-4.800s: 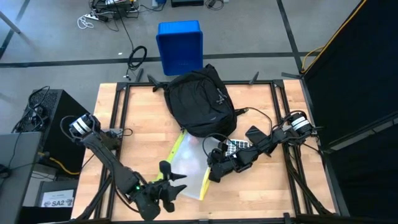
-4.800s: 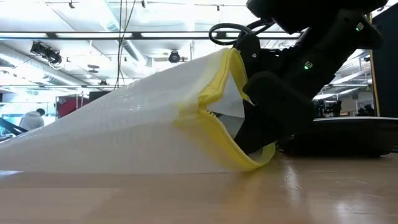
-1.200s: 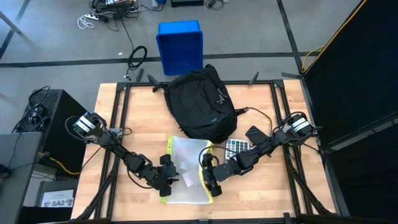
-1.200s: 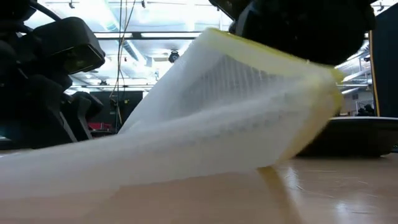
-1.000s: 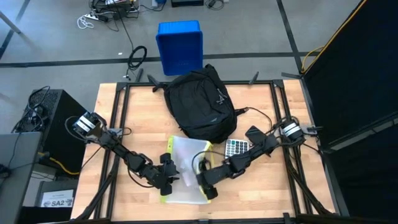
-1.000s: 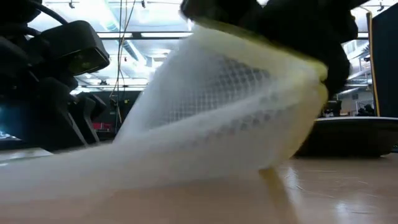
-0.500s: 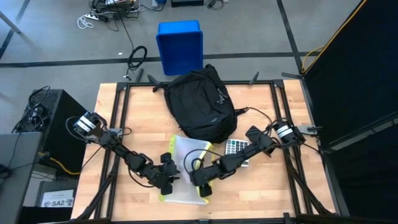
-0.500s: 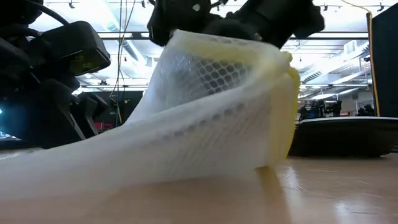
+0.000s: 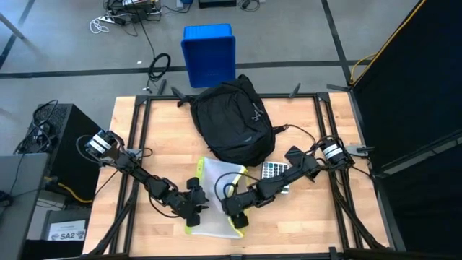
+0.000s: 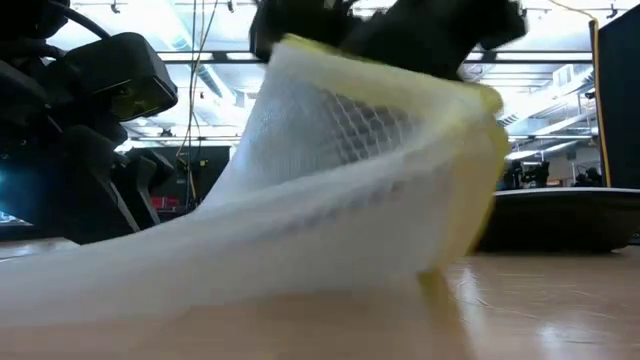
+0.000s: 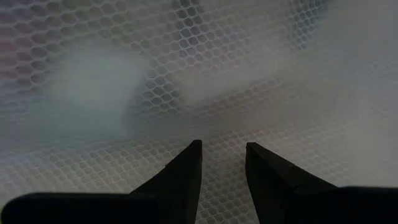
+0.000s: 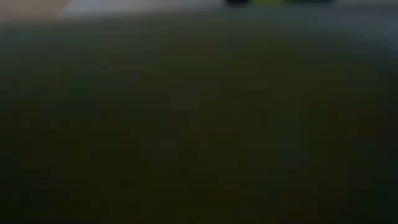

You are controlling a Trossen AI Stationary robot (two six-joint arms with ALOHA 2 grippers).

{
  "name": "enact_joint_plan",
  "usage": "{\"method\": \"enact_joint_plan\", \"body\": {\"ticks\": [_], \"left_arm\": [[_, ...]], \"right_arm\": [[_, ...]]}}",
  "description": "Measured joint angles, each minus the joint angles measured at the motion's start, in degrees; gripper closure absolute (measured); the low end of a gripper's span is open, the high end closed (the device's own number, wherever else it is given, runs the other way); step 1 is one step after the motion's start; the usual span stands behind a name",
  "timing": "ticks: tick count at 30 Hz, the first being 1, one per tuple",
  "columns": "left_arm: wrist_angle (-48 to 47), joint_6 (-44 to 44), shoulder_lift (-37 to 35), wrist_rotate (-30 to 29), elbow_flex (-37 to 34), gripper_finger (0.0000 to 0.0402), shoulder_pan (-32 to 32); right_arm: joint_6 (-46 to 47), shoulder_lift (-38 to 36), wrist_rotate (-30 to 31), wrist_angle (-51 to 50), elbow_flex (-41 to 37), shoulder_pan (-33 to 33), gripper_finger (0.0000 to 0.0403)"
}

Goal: Unpack backpack
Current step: Remove the game card from the yellow zip bag

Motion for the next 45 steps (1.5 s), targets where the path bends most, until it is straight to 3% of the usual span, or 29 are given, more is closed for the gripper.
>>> {"method": "enact_joint_plan", "body": {"ticks": [7, 19, 28, 37, 45], "left_arm": [[0.1, 0.0, 0.0, 0.0, 0.0, 0.0305, 0.0], [0.0, 0.0, 0.0, -0.2, 0.0, 0.0305, 0.0], [0.1, 0.0, 0.0, -0.3, 0.0, 0.0305, 0.0], [0.2, 0.0, 0.0, -0.3, 0.0, 0.0305, 0.0], [0.2, 0.0, 0.0, -0.3, 0.0, 0.0305, 0.0]], "right_arm": [[-2.3, -0.9, 3.6, 0.5, 0.1, 2.5, 0.0094], [-3.5, -1.3, 6.2, -2.1, 0.1, -2.2, 0.0068], [-0.6, -1.4, -4.1, -6.7, 0.3, -5.9, 0.0031], [-1.4, -1.4, -4.1, -9.5, -1.2, -6.7, 0.0004], [0.5, -1.8, -3.3, -7.7, -3.6, -7.7, 0.0019]]}}
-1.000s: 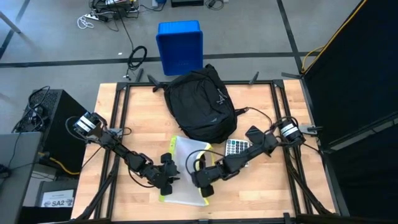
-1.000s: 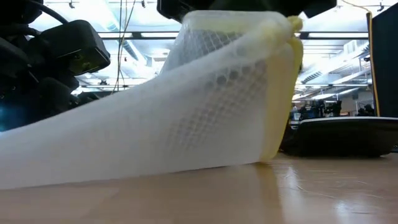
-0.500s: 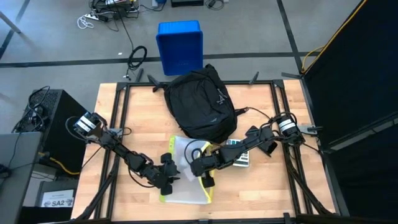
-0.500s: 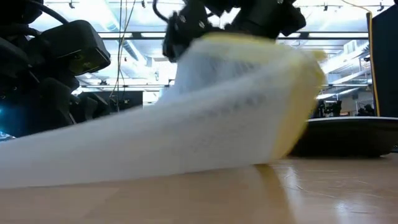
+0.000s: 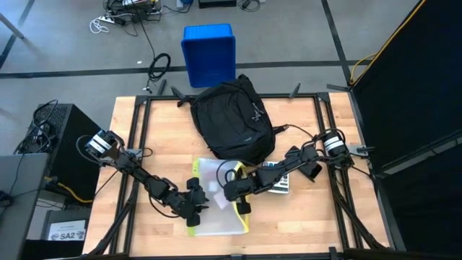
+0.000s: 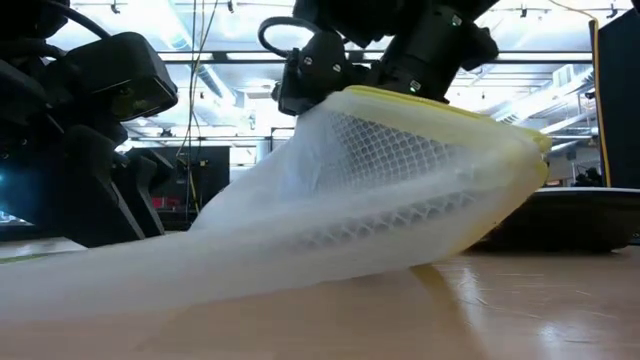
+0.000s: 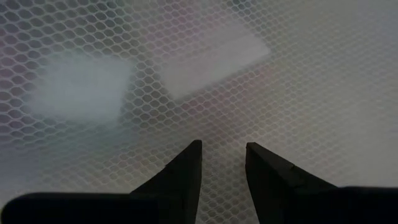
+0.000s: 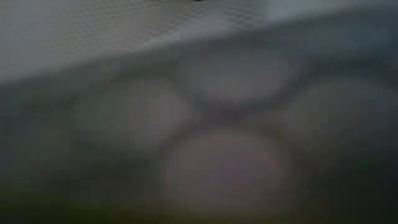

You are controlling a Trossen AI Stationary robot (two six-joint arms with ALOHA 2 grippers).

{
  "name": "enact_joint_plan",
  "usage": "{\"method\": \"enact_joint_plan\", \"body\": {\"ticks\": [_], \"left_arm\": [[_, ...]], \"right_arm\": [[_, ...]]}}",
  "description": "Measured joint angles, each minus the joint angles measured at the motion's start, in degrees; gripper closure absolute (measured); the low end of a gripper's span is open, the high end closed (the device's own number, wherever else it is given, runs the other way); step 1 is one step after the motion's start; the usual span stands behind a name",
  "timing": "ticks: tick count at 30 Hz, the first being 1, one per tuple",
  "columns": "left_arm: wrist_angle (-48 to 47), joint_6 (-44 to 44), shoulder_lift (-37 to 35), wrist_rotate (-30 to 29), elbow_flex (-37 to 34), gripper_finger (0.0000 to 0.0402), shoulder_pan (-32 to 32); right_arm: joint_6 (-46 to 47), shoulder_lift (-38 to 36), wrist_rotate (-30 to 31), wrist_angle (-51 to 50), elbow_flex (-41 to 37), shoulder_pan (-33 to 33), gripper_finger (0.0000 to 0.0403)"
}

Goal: Unpack backpack
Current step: Remove the game card from the yellow zip bag

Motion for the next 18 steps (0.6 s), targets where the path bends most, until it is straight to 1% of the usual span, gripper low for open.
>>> {"method": "enact_joint_plan", "body": {"ticks": [5, 11, 14, 18], "left_arm": [[0.0, 0.0, 0.0, 0.0, 0.0, 0.0305, 0.0], [0.0, 0.0, 0.0, 0.3, 0.0, 0.0305, 0.0], [0.0, 0.0, 0.0, 0.2, 0.0, 0.0305, 0.0], [-0.1, 0.0, 0.0, 0.2, 0.0, 0.0305, 0.0]], "right_arm": [[0.1, 0.1, -4.1, 0.1, -0.1, 0.2, 0.0043], [1.0, 0.1, -5.2, -0.9, 0.8, 3.5, 0.0075], [1.0, 0.2, -5.3, -1.8, 1.7, 5.6, 0.0078], [0.8, 0.3, -5.1, -2.8, 3.0, 7.9, 0.0061]]}}
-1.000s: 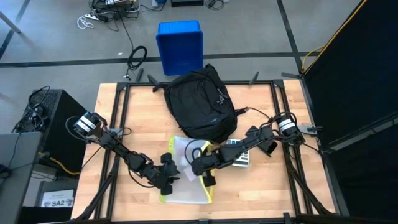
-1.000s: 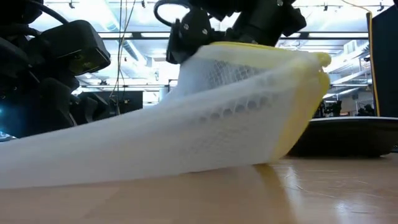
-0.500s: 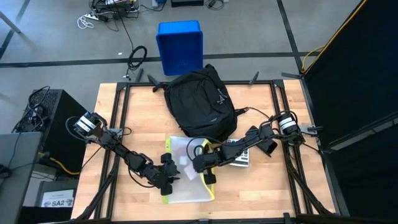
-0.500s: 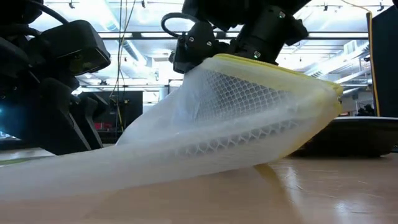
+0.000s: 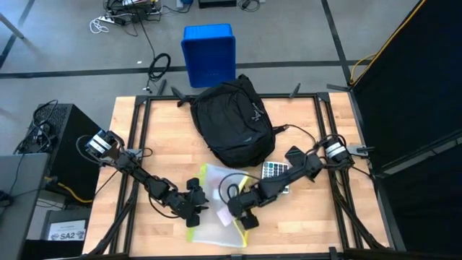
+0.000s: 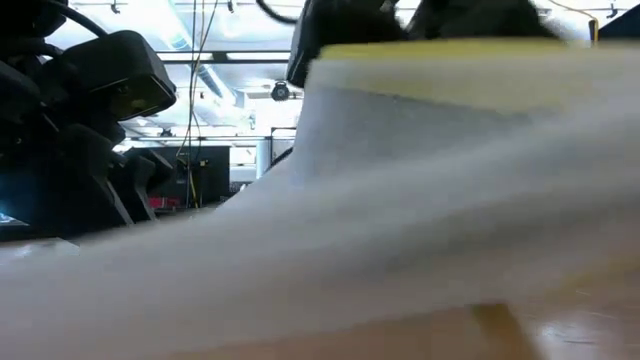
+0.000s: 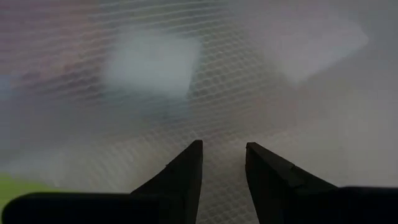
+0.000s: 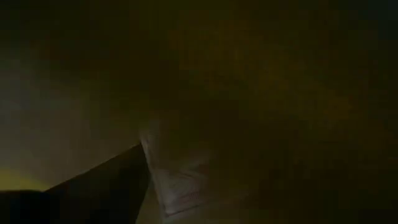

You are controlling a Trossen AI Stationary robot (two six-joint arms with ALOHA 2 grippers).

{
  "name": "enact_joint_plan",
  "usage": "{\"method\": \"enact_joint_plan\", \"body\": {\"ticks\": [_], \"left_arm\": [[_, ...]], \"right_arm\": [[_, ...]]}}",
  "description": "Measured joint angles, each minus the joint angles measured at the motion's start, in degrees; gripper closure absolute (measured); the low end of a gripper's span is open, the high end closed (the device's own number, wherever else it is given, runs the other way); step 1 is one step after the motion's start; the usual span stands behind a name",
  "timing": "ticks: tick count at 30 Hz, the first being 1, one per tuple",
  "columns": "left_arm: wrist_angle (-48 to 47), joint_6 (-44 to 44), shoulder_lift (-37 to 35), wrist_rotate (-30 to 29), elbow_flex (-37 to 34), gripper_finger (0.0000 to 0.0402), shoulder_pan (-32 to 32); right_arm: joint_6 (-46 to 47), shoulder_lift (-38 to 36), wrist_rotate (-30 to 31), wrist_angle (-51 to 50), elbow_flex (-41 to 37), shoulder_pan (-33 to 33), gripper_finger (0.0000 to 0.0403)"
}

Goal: Unpack backpack
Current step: Remove the game card from the yellow zip bag

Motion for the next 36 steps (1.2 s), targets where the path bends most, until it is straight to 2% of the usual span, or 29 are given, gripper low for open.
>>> {"method": "enact_joint_plan", "body": {"ticks": [4, 14, 21, 28, 36], "left_arm": [[0.0, 0.0, 0.0, -0.2, 0.0, 0.0305, 0.0], [0.0, 0.0, 0.0, -0.2, 0.0, 0.0305, 0.0], [0.1, 0.0, 0.0, -0.2, 0.0, 0.0305, 0.0], [0.1, 0.0, 0.0, -0.2, 0.0, 0.0305, 0.0], [0.3, 0.0, 0.0, -0.2, 0.0, 0.0305, 0.0]], "right_arm": [[-0.4, 0.0, 3.7, -0.4, 0.6, 1.3, 0.0044], [-4.6, 0.2, 5.4, 1.8, 0.8, -0.1, 0.0038], [-4.9, 0.2, 5.3, 1.6, 2.7, -0.2, 0.0040], [-5.0, 0.2, 2.5, 1.8, 5.7, 0.7, 0.0032], [-6.3, 0.2, 0.7, 3.2, 6.1, -0.5, 0.0042]]}}
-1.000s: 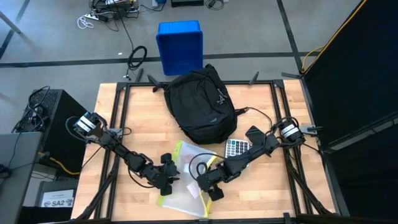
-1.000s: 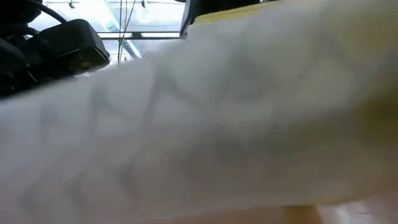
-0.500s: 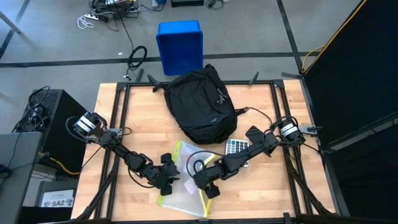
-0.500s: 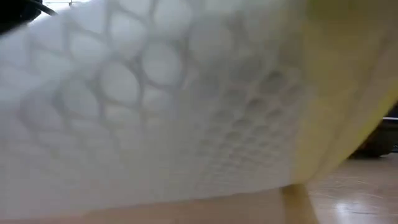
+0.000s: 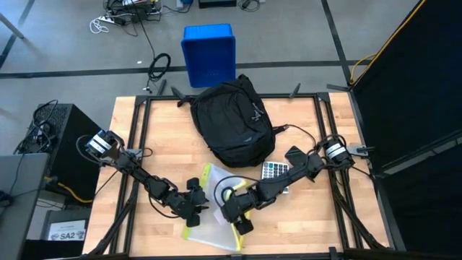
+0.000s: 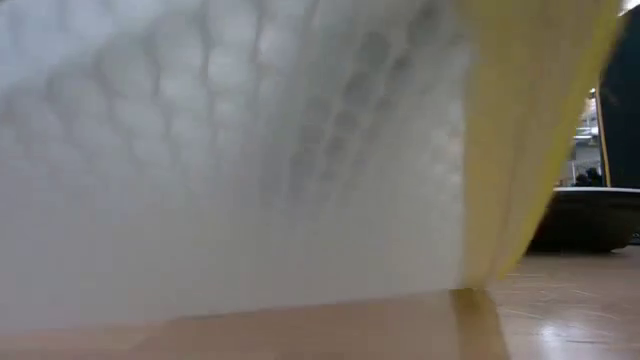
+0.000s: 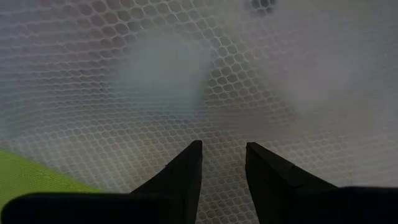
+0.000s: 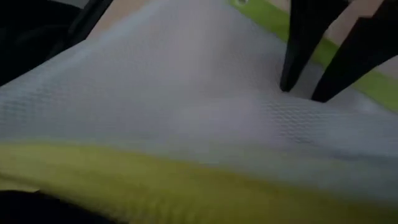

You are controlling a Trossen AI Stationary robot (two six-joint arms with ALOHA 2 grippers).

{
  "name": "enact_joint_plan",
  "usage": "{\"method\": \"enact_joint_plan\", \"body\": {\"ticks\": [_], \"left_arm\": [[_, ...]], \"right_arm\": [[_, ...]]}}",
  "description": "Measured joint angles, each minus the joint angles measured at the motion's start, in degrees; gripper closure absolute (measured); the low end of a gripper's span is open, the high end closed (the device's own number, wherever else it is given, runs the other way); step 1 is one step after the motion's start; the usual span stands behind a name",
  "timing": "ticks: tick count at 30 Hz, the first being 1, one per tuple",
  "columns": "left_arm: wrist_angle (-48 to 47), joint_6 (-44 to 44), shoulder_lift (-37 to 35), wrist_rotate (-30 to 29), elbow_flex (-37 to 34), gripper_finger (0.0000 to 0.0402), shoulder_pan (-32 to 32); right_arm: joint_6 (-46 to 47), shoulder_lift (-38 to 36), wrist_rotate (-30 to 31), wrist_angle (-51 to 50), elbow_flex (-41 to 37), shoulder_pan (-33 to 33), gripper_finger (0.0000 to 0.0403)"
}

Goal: Unpack backpack
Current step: Remove the game card from the yellow zip bag

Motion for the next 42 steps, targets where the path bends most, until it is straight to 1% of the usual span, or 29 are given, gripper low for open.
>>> {"method": "enact_joint_plan", "body": {"ticks": [5, 10, 17, 20, 24, 25, 28, 33, 35, 42], "left_arm": [[0.0, 0.0, 0.0, 0.0, 0.0, 0.0305, 0.0], [0.1, 0.0, 0.0, 0.0, 0.0, 0.0305, 0.0], [0.7, 0.0, 0.7, -0.3, 0.0, 0.0305, 0.0], [1.0, 0.0, 0.9, -0.4, 0.0, 0.0305, 0.0], [1.6, 0.0, 1.3, -0.5, 0.0, 0.0305, 0.0], [1.6, 0.0, 1.3, -0.5, 0.0, 0.0305, 0.0], [1.6, 0.0, 1.4, -0.4, 0.0, 0.0305, 0.0], [1.5, 0.0, 1.4, -0.2, 0.0, 0.0305, 0.0], [1.5, 0.0, 1.4, -0.2, 0.0, 0.0305, 0.0], [1.5, 0.0, 1.4, -0.1, 0.0, 0.0305, 0.0]], "right_arm": [[-0.3, 1.0, -2.5, 0.8, 0.1, -1.2, 0.0042], [-0.4, 4.2, -4.1, -0.4, 0.0, -1.8, 0.0032], [0.9, 6.1, -3.3, -2.1, 0.3, -1.8, 0.0031], [0.8, 6.2, -2.5, -2.7, 0.3, -1.8, 0.0053], [0.4, 5.7, -1.7, -3.6, 0.2, -1.8, 0.0117], [0.3, 5.4, -1.5, -3.8, 0.2, -1.8, 0.0127], [0.3, 4.3, -0.8, -5.1, 0.0, -1.8, 0.0127], [0.4, 1.0, 1.0, -11.0, -0.3, -1.7, 0.0127], [1.5, -0.7, 3.2, -13.9, -0.3, -1.2, 0.0127], [8.7, -6.7, 9.0, -27.8, -0.2, 2.1, 0.0127]]}}
